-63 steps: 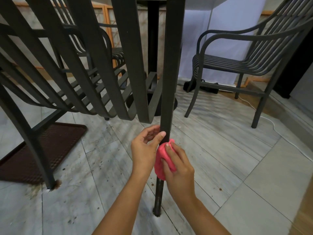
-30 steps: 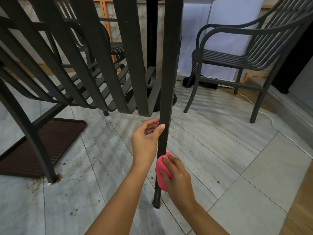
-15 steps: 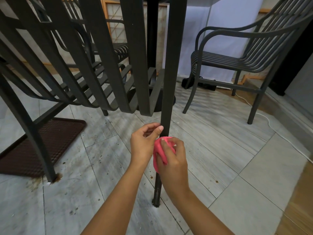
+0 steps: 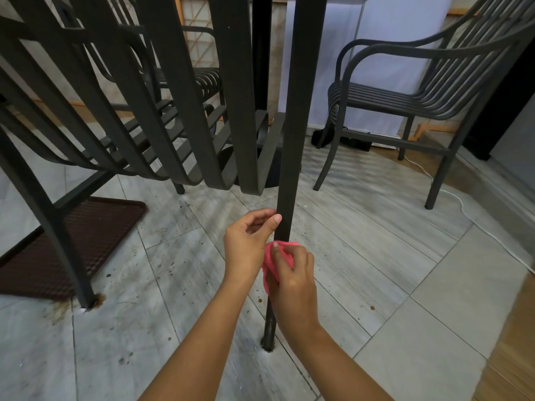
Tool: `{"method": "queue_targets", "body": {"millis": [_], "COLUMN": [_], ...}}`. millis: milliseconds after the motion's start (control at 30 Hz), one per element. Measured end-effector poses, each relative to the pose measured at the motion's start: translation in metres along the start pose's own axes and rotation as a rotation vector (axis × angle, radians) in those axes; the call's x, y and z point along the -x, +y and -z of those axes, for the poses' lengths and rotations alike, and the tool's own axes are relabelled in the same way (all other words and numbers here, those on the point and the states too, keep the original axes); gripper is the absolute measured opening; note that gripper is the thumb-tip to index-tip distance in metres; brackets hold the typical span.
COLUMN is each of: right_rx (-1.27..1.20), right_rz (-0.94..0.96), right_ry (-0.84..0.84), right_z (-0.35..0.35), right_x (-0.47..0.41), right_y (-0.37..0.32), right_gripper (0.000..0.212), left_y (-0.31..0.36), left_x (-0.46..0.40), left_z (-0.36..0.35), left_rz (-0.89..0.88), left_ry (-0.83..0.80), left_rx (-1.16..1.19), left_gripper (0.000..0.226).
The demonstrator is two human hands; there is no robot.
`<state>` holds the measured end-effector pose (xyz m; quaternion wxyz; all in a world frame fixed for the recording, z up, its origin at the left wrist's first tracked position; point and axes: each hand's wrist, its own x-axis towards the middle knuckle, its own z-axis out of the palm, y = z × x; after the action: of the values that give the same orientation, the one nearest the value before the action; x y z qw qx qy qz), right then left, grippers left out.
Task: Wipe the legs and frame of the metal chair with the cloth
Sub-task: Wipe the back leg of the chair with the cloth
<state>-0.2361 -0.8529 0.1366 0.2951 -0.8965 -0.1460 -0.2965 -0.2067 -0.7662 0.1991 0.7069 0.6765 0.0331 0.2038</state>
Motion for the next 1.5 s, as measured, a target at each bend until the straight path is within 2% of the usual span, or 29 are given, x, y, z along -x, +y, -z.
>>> {"method": "queue_targets", "body": {"millis": [533, 733, 933, 1067, 1300, 1500], "right_rx": [0.066, 0.017, -0.076, -0.132, -0.225, -0.317], "right_rz": [-0.019, -0.042, -0.070, -0.023, -0.101, -0.098], "right_ry": [-0.174, -0.207, -0.186, -0.115, -0.016, 0.017], "right_z": [-0.017, -0.014, -0.004, 0.007, -0.004, -0.020], "right_x": [0.031, 0.033, 0.040, 0.042, 0.037, 0.041], "right_y": [0.018, 0.019, 0.032, 0.039, 0.038, 0.037], "right_gripper": [0.064, 0.056, 0.041, 0.047, 0.045, 0.050], "left_y": [-0.018, -0.024, -0.031, -0.037, -0.047, -0.048], "left_x": [0.005, 0.006, 0.009, 0.010, 0.012, 0.012], "left_z": [0.003, 0.004, 0.005, 0.006, 0.006, 0.008], "left_rz": [0.044, 0.051, 0.087, 0.153, 0.295, 0.283], "left_ry": [-0.010, -0.012, -0.039, -0.041, -0.081, -0.088], "left_rx": [-0.001, -0.057, -0.108, -0.131, -0.171, -0.175], "left_gripper": [0.017, 0.016, 0.024, 0.023, 0.021, 0.035]}}
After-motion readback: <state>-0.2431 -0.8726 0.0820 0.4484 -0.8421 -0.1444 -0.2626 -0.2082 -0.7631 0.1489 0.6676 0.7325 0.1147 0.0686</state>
